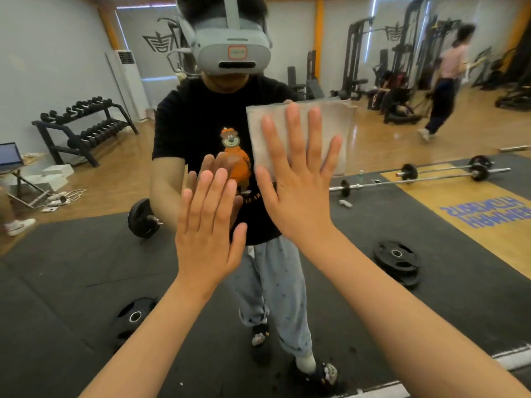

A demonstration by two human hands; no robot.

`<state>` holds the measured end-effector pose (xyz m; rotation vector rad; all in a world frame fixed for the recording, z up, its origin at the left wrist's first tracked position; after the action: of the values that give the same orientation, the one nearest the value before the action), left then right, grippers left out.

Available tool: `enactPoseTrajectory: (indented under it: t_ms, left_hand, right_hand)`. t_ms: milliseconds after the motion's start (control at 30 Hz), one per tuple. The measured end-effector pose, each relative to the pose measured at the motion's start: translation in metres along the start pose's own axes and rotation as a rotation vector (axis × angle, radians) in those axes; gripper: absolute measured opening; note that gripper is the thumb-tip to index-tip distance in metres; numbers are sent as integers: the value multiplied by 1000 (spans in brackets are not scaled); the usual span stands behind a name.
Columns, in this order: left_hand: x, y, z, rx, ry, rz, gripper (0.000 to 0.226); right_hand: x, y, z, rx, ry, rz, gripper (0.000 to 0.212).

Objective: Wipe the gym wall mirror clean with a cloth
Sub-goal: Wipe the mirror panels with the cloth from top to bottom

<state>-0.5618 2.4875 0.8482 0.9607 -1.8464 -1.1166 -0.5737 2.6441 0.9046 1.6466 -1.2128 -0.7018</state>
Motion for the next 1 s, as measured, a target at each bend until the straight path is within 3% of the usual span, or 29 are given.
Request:
enactPoseTrajectory:
  t_ms: [100, 400, 533, 633, 833, 933, 1000]
  left_hand:
    - [8, -30, -7, 21, 28, -106, 68]
    - [23, -72, 7, 142, 141, -97, 77]
    - [22, -74, 17, 149, 176, -106, 78]
    - [21, -74, 17, 148, 183, -114, 78]
    - [23, -74, 9, 178, 142, -105, 75]
    - [36, -65, -9, 107, 102, -62, 68]
    - [51, -51, -22, 28, 114, -137, 66]
  right_hand:
    - [2, -13, 10, -16, -14, -18, 56]
    - [-6, -176, 77, 170, -134, -273, 69]
    - [-26, -208, 76, 284, -150, -415, 65]
    - [-31, -188, 64, 268, -146, -446, 58]
    - [1, -62, 34, 73, -49, -307, 52]
    - [25, -1, 12, 11, -30, -276, 52]
    - [44, 24, 4, -13, -26, -248, 53]
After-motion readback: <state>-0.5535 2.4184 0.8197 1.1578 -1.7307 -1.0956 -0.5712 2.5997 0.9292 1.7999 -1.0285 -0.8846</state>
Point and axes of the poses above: each hand's wrist, its own y-axis towards the middle knuckle, its own z-axis out of the palm, x = y × z, the point moved 2 cm from there along y, towards the middle knuckle, and after that the axes turned 3 degrees about x, right-handed, at the moved point
